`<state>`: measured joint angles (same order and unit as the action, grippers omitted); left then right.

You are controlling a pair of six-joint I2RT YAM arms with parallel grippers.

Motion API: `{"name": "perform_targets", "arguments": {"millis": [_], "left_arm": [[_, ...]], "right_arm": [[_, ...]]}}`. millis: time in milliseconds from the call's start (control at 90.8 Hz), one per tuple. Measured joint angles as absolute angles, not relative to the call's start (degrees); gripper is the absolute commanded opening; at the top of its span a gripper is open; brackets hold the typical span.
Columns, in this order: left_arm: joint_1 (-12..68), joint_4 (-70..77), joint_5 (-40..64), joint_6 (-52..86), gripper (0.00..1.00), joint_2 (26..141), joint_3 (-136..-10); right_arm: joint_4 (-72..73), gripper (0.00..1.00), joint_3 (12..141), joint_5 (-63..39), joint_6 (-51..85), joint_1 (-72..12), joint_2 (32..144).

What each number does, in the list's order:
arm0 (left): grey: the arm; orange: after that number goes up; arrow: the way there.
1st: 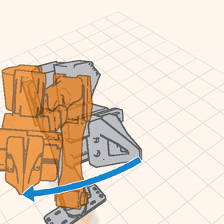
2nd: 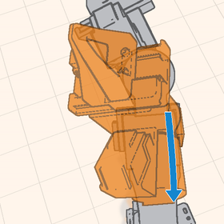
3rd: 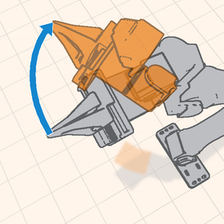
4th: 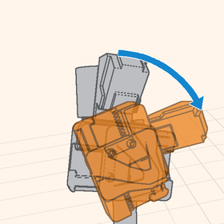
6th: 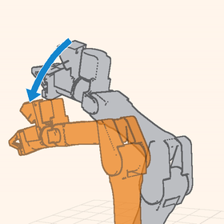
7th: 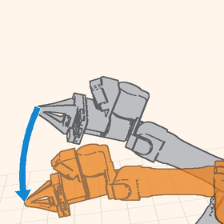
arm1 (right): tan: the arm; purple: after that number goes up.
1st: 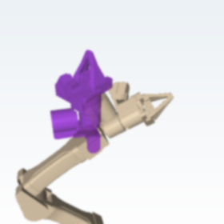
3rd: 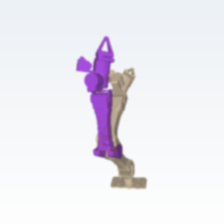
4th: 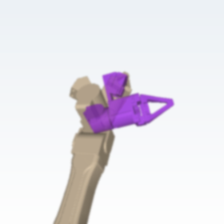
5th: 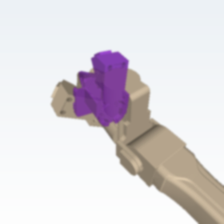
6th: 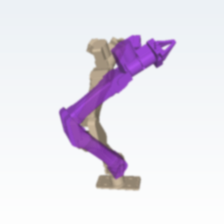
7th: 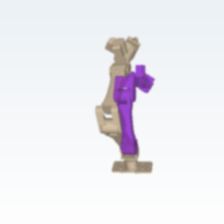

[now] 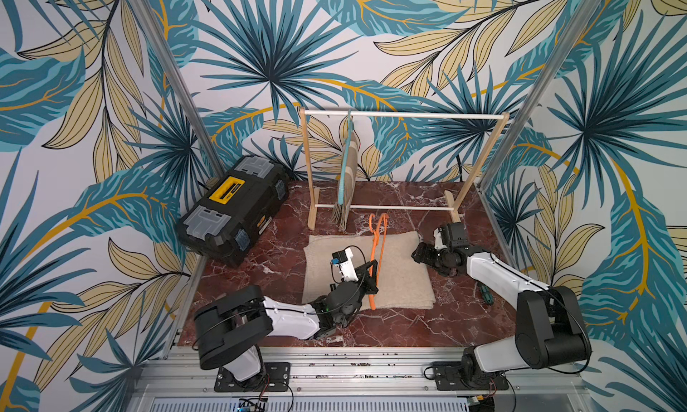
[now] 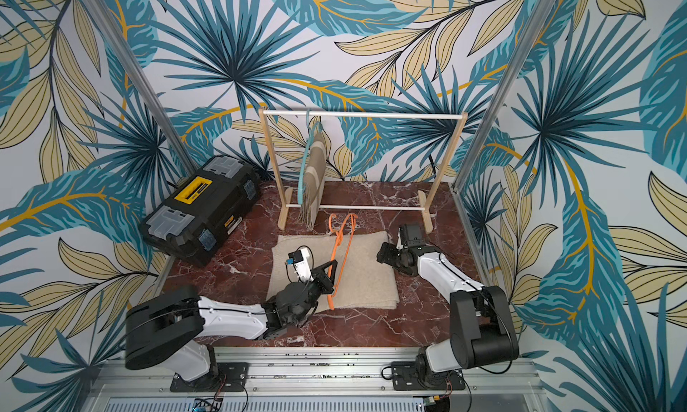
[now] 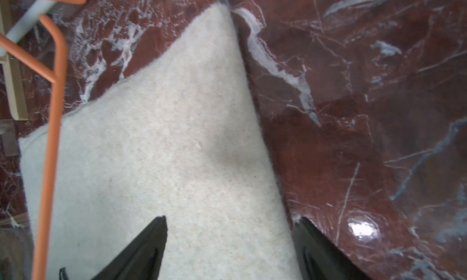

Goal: Hang the scarf on the hanger
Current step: Pick up the hanger from the clothesline, then hang the scarf on the hanger.

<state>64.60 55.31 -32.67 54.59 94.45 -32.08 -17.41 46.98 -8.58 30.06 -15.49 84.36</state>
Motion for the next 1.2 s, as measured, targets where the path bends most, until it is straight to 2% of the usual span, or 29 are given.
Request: {"name": "perform_targets", "arguments": {"millis": [121,396,485,551,639,661,727,804,958,1201], "left_arm": [[67.85,59.44,-37.39,56.73,0.00,99.13,-31.18],[73.23,60.82,-48.29,62.24,0.00,100.33,-30.26],[74.54,61.30,-50.63,63.75,0.00,102.45,-30.26],[75.07,61.23,-52.21,64.84,0.00,103.94,-30.26],[75.35,61.36,-53.58,66.13,0.00,105.10,-30.26],[75.35,61.39,-53.78,66.48,0.00,105.41,-30.24],[75.37,61.36,-54.26,67.46,0.00,106.26,-30.24],[75.42,60.75,-54.46,68.45,0.00,107.18,-30.24],[75.53,59.46,-54.46,69.47,0.00,107.90,-30.26],[75.57,57.12,-54.46,69.89,0.00,107.87,-30.28]], "right_arm": [[-16.08,0.84,45.52,-7.92,29.98,-14.41,84.55],[-12.97,0.84,43.68,-9.04,28.86,-13.58,86.67],[-11.79,0.80,42.24,-10.37,28.42,-13.54,87.18],[-10.37,0.74,41.78,-11.44,28.03,-13.54,87.37],[-9.26,0.58,41.10,-13.04,27.31,-13.50,87.42],[-9.06,0.51,40.88,-13.50,27.09,-13.50,87.46],[-8.84,0.22,40.40,-14.94,27.11,-13.50,87.46],[-9.02,0.01,40.03,-16.71,27.16,-13.50,87.37],[-11.94,0.00,41.17,-20.10,27.29,-14.76,84.01],[-11.92,0.00,49.12,-30.70,32.60,-23.44,78.17]]}}
